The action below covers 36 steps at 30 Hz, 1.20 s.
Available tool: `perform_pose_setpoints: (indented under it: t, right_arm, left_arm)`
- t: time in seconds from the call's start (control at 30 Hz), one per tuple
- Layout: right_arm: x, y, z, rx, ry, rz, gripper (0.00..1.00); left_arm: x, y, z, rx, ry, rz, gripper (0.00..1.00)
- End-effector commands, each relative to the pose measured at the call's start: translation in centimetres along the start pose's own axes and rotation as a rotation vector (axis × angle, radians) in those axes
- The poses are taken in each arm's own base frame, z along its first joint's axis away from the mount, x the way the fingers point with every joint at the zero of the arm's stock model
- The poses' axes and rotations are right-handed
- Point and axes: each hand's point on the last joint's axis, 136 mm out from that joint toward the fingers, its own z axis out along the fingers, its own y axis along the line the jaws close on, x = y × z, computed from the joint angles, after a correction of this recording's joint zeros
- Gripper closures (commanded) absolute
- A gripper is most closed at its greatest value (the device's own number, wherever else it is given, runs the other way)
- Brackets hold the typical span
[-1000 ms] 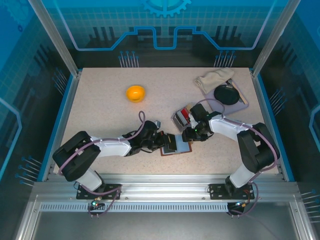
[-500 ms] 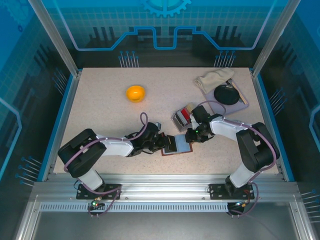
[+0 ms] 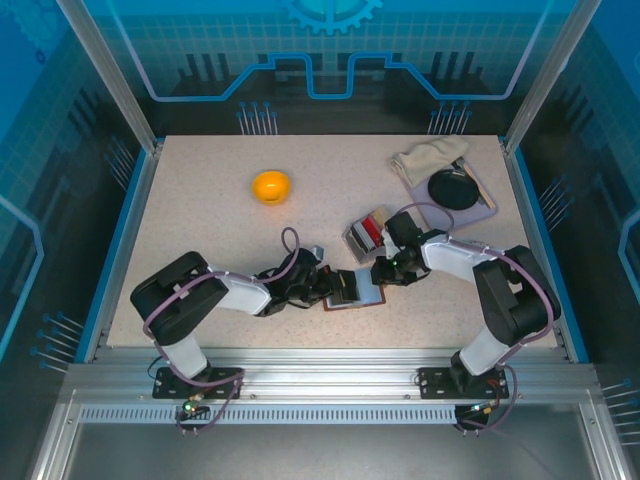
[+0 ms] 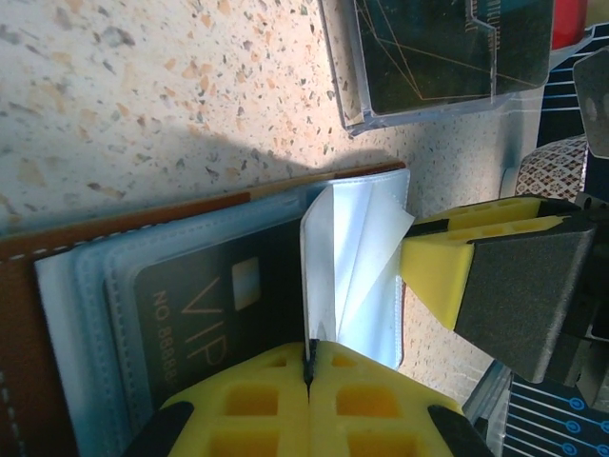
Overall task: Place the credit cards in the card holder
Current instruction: Insert the credit card into the card slot.
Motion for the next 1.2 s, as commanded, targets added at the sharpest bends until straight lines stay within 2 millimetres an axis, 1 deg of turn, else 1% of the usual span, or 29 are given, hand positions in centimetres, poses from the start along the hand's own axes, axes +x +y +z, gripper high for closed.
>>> perform_pose_setpoints:
  t: [0.0,0.17,0.27,0.5,0.7,0.87,1.0,1.17]
  right_arm:
    - [2.6,-0.1,1.5,-0.022,0.093,0.029,0.71]
    - [2.7,-0.2,1.4,-0.021,0.094,0.036,0.71]
    - [2.7,-0.2,1.3,-0.023,0.093,0.04,0.71]
    - [2.7,-0.2,1.4,-0.047,0.092,0.061,0.7]
    - [2.9,-0.2,1.4,-0.069,0.096,0.083,0.7]
    - [3.1,0.0,1.4,-0.091,0.099,0.099,0.7]
    - [3.3,0.1,1.2,-0.103,0.098,0.109,0.73]
    - [3.5,0.4,1.2,-0.129,0.104,0.121,0.74]
  left_arm:
    - [0.9,0.9,0.2,-0.011,0.026,-0.017,0.98]
    - [1.1,0.1,0.2,0.013,0.041,-0.014,0.98]
    - [1.3,0.2,0.0,-0.004,0.046,-0.013,0.97]
    - [1.7,-0.6,1.0,0.006,0.063,0.0,0.95]
    - [2.0,-0.4,1.6,0.004,0.06,-0.014,0.93]
    - [1.4,-0.4,2.2,-0.015,0.024,-0.038,0.92]
    - [0.9,-0.3,2.6,-0.008,-0.007,-0.066,0.93]
    - [1.1,-0.6,3.2,0.009,-0.002,-0.069,0.92]
